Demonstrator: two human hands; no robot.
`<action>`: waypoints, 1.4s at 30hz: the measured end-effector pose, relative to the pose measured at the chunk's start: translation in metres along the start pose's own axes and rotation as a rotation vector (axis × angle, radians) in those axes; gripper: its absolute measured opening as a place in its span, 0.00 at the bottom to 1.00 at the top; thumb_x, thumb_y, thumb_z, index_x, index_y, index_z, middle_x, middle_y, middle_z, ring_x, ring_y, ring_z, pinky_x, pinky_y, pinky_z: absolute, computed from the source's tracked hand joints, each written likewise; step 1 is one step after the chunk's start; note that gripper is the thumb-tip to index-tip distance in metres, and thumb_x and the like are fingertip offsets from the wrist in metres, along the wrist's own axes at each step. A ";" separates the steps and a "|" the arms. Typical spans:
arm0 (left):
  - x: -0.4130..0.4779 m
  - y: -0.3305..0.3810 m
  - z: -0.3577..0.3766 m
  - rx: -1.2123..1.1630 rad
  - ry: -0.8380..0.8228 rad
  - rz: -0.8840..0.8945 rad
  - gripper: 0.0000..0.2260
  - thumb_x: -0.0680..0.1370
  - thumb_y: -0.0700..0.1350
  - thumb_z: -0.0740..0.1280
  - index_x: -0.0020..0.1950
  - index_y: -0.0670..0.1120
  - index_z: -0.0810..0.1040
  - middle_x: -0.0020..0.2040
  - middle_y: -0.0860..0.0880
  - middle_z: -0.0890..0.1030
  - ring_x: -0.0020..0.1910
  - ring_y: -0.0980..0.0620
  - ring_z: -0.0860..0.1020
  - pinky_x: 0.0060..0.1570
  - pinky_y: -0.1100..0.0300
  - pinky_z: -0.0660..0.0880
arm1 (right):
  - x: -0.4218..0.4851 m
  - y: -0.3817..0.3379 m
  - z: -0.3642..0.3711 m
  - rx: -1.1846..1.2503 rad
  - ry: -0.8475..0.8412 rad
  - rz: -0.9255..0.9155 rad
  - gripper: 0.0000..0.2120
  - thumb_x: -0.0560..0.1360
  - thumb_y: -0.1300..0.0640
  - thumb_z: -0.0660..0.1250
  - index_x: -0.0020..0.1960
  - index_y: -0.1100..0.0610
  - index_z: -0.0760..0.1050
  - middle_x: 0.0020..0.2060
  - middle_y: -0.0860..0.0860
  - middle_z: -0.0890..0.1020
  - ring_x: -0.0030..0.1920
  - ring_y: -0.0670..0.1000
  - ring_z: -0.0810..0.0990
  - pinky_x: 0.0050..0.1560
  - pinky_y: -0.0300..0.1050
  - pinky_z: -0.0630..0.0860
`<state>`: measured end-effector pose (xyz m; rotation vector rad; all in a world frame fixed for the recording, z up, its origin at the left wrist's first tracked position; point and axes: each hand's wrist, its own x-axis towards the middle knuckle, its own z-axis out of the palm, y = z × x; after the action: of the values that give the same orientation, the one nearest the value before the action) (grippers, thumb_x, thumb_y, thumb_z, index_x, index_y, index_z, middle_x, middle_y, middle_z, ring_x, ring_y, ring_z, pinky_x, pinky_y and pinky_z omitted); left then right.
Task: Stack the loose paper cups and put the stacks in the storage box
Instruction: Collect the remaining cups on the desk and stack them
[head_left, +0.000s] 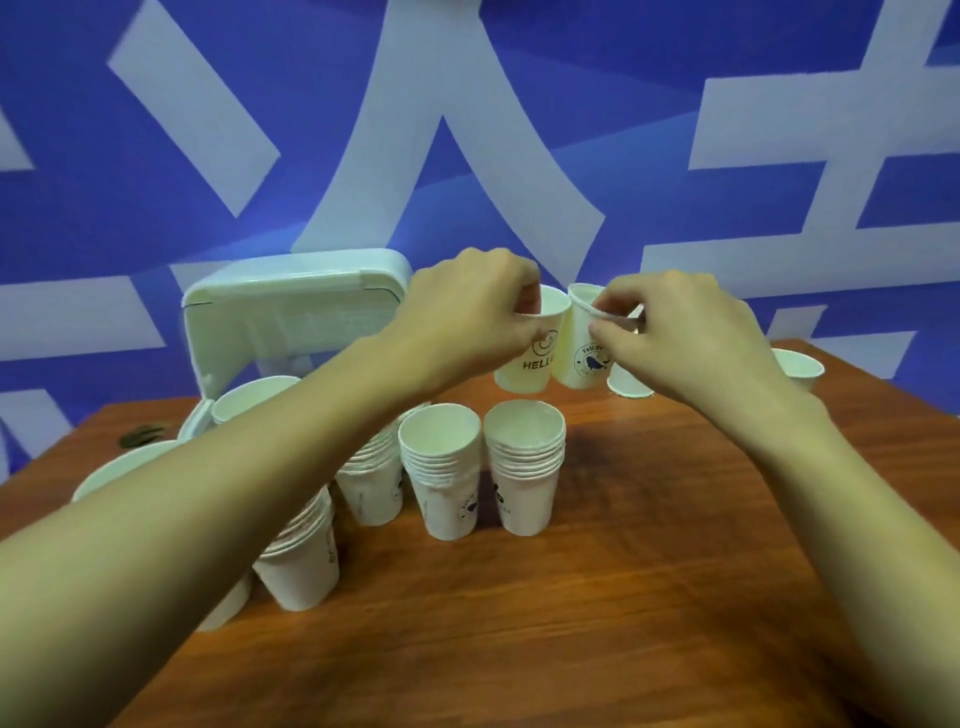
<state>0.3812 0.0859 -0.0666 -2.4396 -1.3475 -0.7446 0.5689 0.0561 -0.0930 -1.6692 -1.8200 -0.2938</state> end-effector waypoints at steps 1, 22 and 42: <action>-0.005 -0.004 -0.005 -0.007 0.030 -0.004 0.07 0.74 0.55 0.67 0.45 0.53 0.77 0.44 0.55 0.81 0.45 0.49 0.77 0.38 0.57 0.69 | -0.001 -0.003 0.000 0.079 0.004 0.004 0.07 0.75 0.48 0.66 0.50 0.45 0.82 0.40 0.42 0.82 0.47 0.53 0.80 0.39 0.47 0.72; -0.086 -0.039 -0.013 -0.010 -0.017 -0.113 0.08 0.74 0.59 0.65 0.45 0.56 0.76 0.37 0.57 0.79 0.42 0.52 0.78 0.39 0.53 0.76 | -0.017 -0.030 -0.003 0.205 -0.260 -0.098 0.03 0.73 0.48 0.69 0.44 0.41 0.82 0.37 0.35 0.80 0.43 0.39 0.78 0.43 0.47 0.78; -0.090 -0.034 0.011 0.184 -0.254 -0.012 0.14 0.81 0.58 0.57 0.41 0.54 0.73 0.39 0.51 0.77 0.40 0.50 0.73 0.35 0.57 0.62 | -0.026 -0.042 0.021 0.015 -0.457 -0.161 0.10 0.76 0.41 0.66 0.47 0.43 0.83 0.45 0.41 0.84 0.49 0.46 0.81 0.50 0.49 0.80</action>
<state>0.3161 0.0455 -0.1258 -2.4413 -1.4481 -0.3030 0.5225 0.0400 -0.1142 -1.6781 -2.2887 0.0427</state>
